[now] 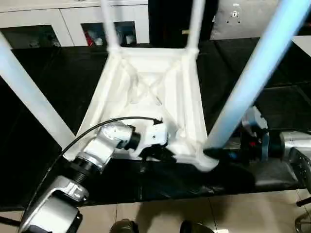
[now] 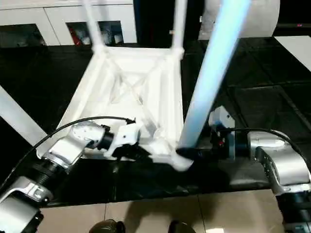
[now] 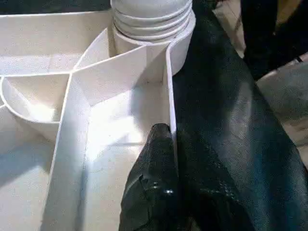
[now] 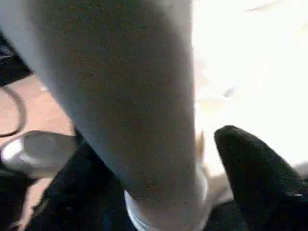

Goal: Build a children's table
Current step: Rotate leg to tighten

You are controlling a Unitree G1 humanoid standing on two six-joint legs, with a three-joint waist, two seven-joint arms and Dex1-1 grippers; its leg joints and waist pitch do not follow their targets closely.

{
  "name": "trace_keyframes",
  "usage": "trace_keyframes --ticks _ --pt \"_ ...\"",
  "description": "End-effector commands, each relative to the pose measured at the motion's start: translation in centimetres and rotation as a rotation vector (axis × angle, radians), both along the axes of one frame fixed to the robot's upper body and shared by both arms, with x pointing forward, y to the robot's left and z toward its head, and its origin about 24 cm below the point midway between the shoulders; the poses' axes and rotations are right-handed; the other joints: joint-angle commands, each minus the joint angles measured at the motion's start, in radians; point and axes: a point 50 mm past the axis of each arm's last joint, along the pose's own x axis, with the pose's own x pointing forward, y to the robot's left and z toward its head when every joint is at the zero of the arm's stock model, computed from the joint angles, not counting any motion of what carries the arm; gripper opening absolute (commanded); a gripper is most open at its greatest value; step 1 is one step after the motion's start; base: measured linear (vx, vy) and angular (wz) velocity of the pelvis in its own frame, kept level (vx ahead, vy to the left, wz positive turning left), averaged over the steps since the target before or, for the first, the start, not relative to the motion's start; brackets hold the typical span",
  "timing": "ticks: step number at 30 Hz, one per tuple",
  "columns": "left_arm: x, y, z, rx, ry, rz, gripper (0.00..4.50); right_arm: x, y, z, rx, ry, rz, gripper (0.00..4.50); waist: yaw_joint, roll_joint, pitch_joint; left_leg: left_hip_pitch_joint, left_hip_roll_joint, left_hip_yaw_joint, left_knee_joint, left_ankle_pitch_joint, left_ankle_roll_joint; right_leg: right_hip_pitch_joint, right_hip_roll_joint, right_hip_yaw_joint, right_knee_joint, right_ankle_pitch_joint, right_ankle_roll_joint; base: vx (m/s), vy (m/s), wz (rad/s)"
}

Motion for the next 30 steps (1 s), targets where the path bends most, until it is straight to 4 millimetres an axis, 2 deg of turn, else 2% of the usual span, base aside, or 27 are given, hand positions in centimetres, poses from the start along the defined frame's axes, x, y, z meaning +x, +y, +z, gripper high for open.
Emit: trace_keyframes --ticks 1,2,3,4,5,9,13,17,18,19,22,23,24,25,27,28,29,30 --pt "-0.7 -0.7 0.0 0.032 0.011 -0.136 0.00 0.1 -0.1 0.3 0.001 0.014 0.029 2.94 -0.002 -0.023 -0.076 0.002 0.068 -0.019 -0.061 -0.078 0.165 0.069 -0.076 0.062 -0.065 -0.280 -0.200 0.000 0.000 0.00" --pt "-0.7 -0.7 0.0 0.033 0.010 -0.138 0.00 0.1 0.0 0.2 0.002 0.021 0.037 2.89 -0.001 -0.023 -0.076 0.004 0.068 -0.019 -0.062 -0.087 0.157 0.068 -0.076 0.062 -0.067 -0.292 -0.197 0.000 0.000 0.00" --pt "-0.7 -0.6 0.1 0.034 0.009 -0.137 0.00 0.0 0.1 0.2 0.005 0.029 0.046 2.83 -0.002 -0.030 -0.075 0.003 0.068 -0.019 -0.062 -0.087 0.155 0.069 -0.075 0.062 -0.066 -0.293 -0.195 0.000 0.000 0.00" --pt "-0.7 -0.6 0.1 0.034 0.008 -0.138 0.00 0.0 0.1 0.2 0.007 0.037 0.054 2.83 -0.001 -0.027 -0.074 0.003 0.069 -0.020 -0.063 -0.088 0.154 0.068 -0.076 0.063 -0.065 -0.296 -0.195 0.000 0.000 0.00" --pt "-0.6 -0.5 0.1 0.034 0.008 -0.140 0.00 -0.1 0.1 0.2 0.008 0.044 0.066 2.62 -0.001 -0.025 -0.073 0.004 0.070 -0.020 -0.064 -0.092 0.151 0.066 -0.075 0.063 -0.067 -0.304 -0.193 0.000 0.000 0.00" --pt "-0.5 -0.5 0.0 0.035 0.007 -0.140 0.00 -0.4 0.1 0.1 0.011 0.074 0.090 2.32 0.002 -0.027 -0.074 0.003 0.068 -0.019 -0.063 -0.083 0.145 0.068 -0.076 0.064 -0.065 -0.291 -0.193 0.000 0.000 0.00" --pt "-0.5 -0.4 0.0 0.028 0.024 -0.126 0.00 -0.9 0.1 0.0 0.023 0.106 0.103 2.23 0.006 -0.026 -0.073 0.004 0.067 -0.018 -0.062 -0.074 0.150 0.067 -0.075 0.065 -0.065 -0.282 -0.193 0.000 0.000 0.00" --pt "-0.2 -0.7 0.1 -0.017 0.070 -0.031 0.00 -0.6 0.5 0.2 0.071 0.107 0.022 2.20 0.008 -0.027 -0.070 0.004 0.068 -0.019 -0.065 -0.082 0.143 0.067 -0.076 0.064 -0.067 -0.307 -0.193 0.000 0.000 0.00" --pt "-0.1 -0.8 0.2 -0.028 0.073 -0.017 0.00 -0.5 0.6 0.2 0.077 0.104 0.001 2.20 0.007 -0.023 -0.066 0.003 0.068 -0.020 -0.066 -0.089 0.139 0.066 -0.076 0.064 -0.069 -0.319 -0.190 0.000 0.000 0.00" --pt "-0.1 -0.9 0.3 -0.042 0.075 0.000 0.00 -0.3 0.7 0.2 0.085 0.100 -0.026 2.20 0.004 -0.026 -0.065 0.004 0.065 -0.019 -0.067 -0.107 0.129 0.066 -0.075 0.062 -0.076 -0.355 -0.177 0.000 0.000 0.00" --pt "0.3 -1.7 0.5 -0.080 0.083 0.104 0.00 1.0 1.7 -0.2 0.083 0.053 -0.223 2.19 -0.010 -0.024 -0.053 0.007 0.059 -0.023 -0.074 -0.166 0.086 0.062 -0.075 0.057 -0.093 -0.476 -0.135 0.000 0.000 0.00" --pt "0.4 -2.0 0.6 -0.086 0.078 0.135 0.00 1.3 2.2 -0.4 0.079 0.045 -0.278 2.19 -0.021 -0.028 -0.049 0.004 0.053 -0.025 -0.076 -0.180 0.069 0.064 -0.074 0.054 -0.099 -0.530 -0.106 0.000 0.000 0.00" --pt "0.4 -2.2 0.6 -0.090 0.075 0.153 0.00 1.5 2.4 -0.5 0.076 0.042 -0.312 2.18 -0.026 -0.029 -0.048 0.001 0.051 -0.027 -0.076 -0.183 0.062 0.067 -0.074 0.051 -0.102 -0.556 -0.090 0.000 0.000 0.00" --pt "0.5 -2.6 0.7 -0.096 0.071 0.189 0.00 1.8 2.9 -0.8 0.062 0.036 -0.378 2.17 -0.035 -0.027 -0.047 0.004 0.049 -0.028 -0.077 -0.196 0.054 0.062 -0.075 0.049 -0.111 -0.592 -0.070 0.000 0.000 0.00" --pt "0.8 -3.5 0.7 -0.113 0.068 0.265 0.00 2.5 3.6 -1.3 0.053 0.039 -0.508 2.15 -0.059 -0.027 -0.047 -0.003 0.049 -0.033 -0.078 -0.198 0.044 0.064 -0.072 0.049 -0.107 -0.572 -0.067 0.000 0.000 0.00" --pt "0.8 -3.5 0.7 -0.113 0.068 0.265 0.00 2.5 3.6 -1.3 0.053 0.039 -0.508 2.15 -0.065 -0.027 -0.046 -0.004 0.048 -0.034 -0.079 -0.201 0.046 0.063 -0.071 0.048 -0.109 -0.571 -0.067 0.000 0.000 0.00" --pt "1.1 -4.2 0.8 -0.130 0.065 0.336 0.00 3.0 4.1 -1.6 0.045 0.049 -0.622 2.14 -0.071 -0.029 -0.048 -0.002 0.045 -0.033 -0.076 -0.209 0.053 0.063 -0.072 0.047 -0.112 -0.576 -0.063 0.000 0.000 0.00" --pt "1.2 -4.4 0.8 -0.134 0.060 0.358 0.00 3.1 4.1 -1.7 0.040 0.047 -0.652 2.14 -0.076 -0.030 -0.046 -0.001 0.045 -0.031 -0.077 -0.198 0.053 0.060 -0.070 0.051 -0.111 -0.566 -0.065 0.000 0.000 0.00"
